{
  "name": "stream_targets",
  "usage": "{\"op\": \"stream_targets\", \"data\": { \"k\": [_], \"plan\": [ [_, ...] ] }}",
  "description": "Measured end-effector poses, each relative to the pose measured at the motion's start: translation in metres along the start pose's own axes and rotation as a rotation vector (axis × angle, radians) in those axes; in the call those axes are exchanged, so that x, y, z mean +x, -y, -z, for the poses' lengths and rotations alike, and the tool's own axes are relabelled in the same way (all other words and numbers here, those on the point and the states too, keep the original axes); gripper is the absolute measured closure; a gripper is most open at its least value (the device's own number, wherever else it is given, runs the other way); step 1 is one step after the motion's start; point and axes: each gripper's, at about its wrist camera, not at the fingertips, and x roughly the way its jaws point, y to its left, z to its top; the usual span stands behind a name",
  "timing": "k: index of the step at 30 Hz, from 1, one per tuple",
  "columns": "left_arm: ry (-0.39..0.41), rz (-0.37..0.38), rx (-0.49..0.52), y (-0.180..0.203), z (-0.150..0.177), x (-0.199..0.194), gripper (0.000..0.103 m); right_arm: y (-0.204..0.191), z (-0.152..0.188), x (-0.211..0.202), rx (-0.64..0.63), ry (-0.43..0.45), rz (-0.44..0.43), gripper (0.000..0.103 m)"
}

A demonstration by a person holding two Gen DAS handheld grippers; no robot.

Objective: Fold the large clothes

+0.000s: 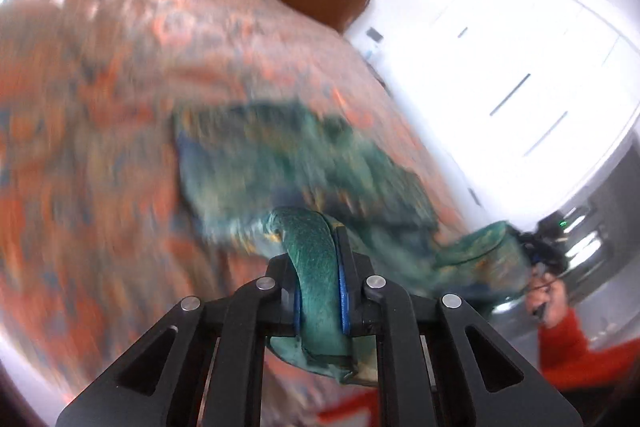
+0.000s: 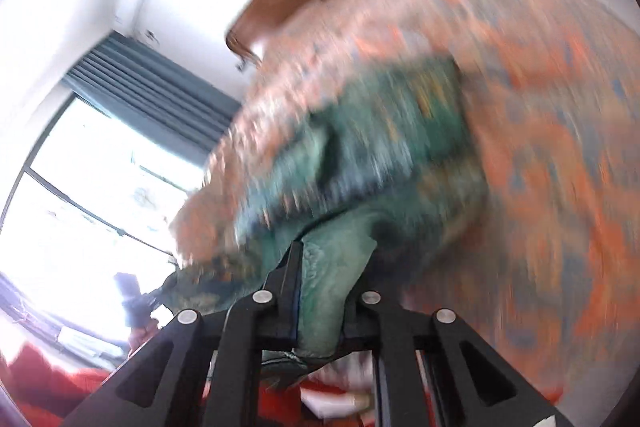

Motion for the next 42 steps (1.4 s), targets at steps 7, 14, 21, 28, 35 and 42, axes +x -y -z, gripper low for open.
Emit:
{"op": "stream_targets", "data": {
  "k": [7,14,21,28,35,42],
  "plan": [
    [-0.003,-0.106,-0.111,-0.041,-0.081,0.083,0.092,0.008,-0.119,0.079,0.038,0.125,0.049,0.091],
    [-0.111,-0.26,-0.156,-0.068,-0.092,0.169,0.074,0.07,-0.153,0.16,0.172,0.136,0.203,0.087],
    [-0.048,-0.288,-0.066,-0.053,-0.104,0.151,0.006,0.092,-0.153,0.184,0.28,0.104,0.148,0.042],
    [-0.013,-0.249,-0.068,-0.073,-0.115,0.126,0.006,0.072,-0.178,0.156,0.194,0.096,0.094,0.01],
    [-0.213,-0.258,0.057,-0.076,-0.077,0.182,0.01,0.061,-0.176,0.167,-0.087,-0.039,0.323,0.01],
    [-0.258,-0.36,0.016,-0.071,-0.075,0.22,0.093,0.055,-0.16,0.231,-0.264,-0.121,0.566,0.013]
  ]
}}
